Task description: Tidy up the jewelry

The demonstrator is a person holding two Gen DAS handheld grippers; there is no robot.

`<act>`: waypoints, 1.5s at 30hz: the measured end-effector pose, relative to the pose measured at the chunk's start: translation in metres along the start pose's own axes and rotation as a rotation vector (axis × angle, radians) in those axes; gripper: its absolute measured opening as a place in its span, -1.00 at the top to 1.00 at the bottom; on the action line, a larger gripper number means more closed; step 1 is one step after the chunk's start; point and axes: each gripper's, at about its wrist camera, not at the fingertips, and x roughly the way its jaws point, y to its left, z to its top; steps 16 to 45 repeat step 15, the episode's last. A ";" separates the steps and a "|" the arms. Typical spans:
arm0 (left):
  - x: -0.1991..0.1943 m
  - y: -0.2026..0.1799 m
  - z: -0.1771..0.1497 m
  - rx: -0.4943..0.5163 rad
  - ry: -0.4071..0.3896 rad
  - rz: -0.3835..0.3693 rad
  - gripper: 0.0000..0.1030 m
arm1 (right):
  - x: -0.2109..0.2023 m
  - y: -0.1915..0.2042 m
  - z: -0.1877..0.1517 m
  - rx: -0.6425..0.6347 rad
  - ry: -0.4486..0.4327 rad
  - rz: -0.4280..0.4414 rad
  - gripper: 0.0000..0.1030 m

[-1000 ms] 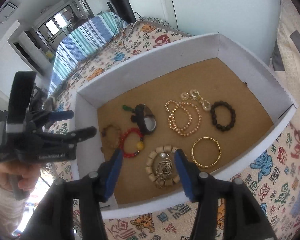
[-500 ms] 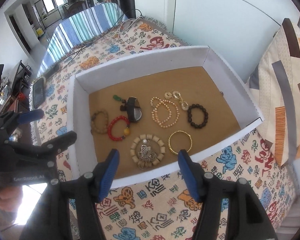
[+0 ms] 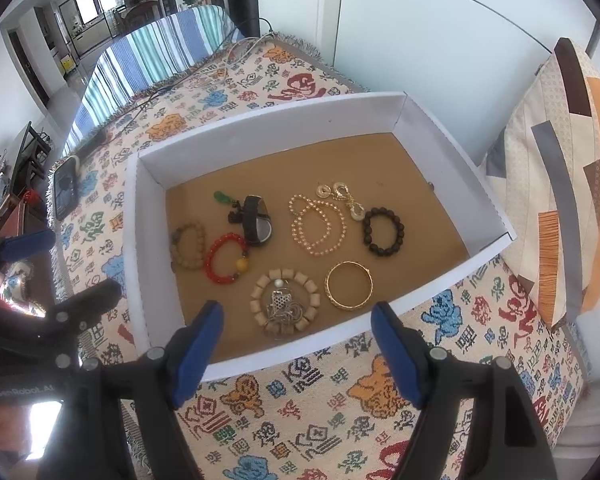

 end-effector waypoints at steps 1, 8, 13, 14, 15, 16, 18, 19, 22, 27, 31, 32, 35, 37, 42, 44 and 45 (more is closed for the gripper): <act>-0.001 0.000 0.001 0.001 -0.003 0.005 -0.93 | 0.001 -0.001 -0.001 0.002 0.002 -0.001 -0.51; 0.002 0.002 0.000 -0.020 -0.007 0.014 -0.93 | 0.008 -0.007 -0.007 0.016 0.012 0.001 -0.51; 0.006 0.002 -0.002 -0.018 -0.007 0.004 -0.94 | 0.012 -0.009 -0.008 0.023 0.017 0.007 -0.51; 0.005 0.000 -0.002 -0.013 -0.015 0.010 -0.94 | 0.012 -0.009 -0.007 0.026 0.014 0.009 -0.51; 0.004 0.000 -0.002 -0.009 -0.021 0.015 -0.94 | 0.012 -0.010 -0.007 0.028 0.011 0.011 -0.51; 0.004 0.000 -0.002 -0.009 -0.021 0.015 -0.94 | 0.012 -0.010 -0.007 0.028 0.011 0.011 -0.51; 0.004 0.000 -0.002 -0.009 -0.021 0.015 -0.94 | 0.012 -0.010 -0.007 0.028 0.011 0.011 -0.51; 0.004 0.000 -0.002 -0.009 -0.021 0.015 -0.94 | 0.012 -0.010 -0.007 0.028 0.011 0.011 -0.51; 0.004 0.000 -0.002 -0.009 -0.021 0.015 -0.94 | 0.012 -0.010 -0.007 0.028 0.011 0.011 -0.51; 0.004 0.000 -0.002 -0.009 -0.021 0.015 -0.94 | 0.012 -0.010 -0.007 0.028 0.011 0.011 -0.51; 0.004 0.000 -0.002 -0.009 -0.021 0.015 -0.94 | 0.012 -0.010 -0.007 0.028 0.011 0.011 -0.51; 0.004 0.000 -0.002 -0.009 -0.021 0.015 -0.94 | 0.012 -0.010 -0.007 0.028 0.011 0.011 -0.51; 0.004 0.000 -0.002 -0.009 -0.021 0.015 -0.94 | 0.012 -0.010 -0.007 0.028 0.011 0.011 -0.51; 0.004 0.000 -0.002 -0.009 -0.021 0.015 -0.94 | 0.012 -0.010 -0.007 0.028 0.011 0.011 -0.51; 0.004 0.000 -0.002 -0.009 -0.021 0.015 -0.94 | 0.012 -0.010 -0.007 0.028 0.011 0.011 -0.51; 0.004 0.000 -0.002 -0.009 -0.021 0.015 -0.94 | 0.012 -0.010 -0.007 0.028 0.011 0.011 -0.51; 0.004 0.000 -0.002 -0.009 -0.021 0.015 -0.94 | 0.012 -0.010 -0.007 0.028 0.011 0.011 -0.51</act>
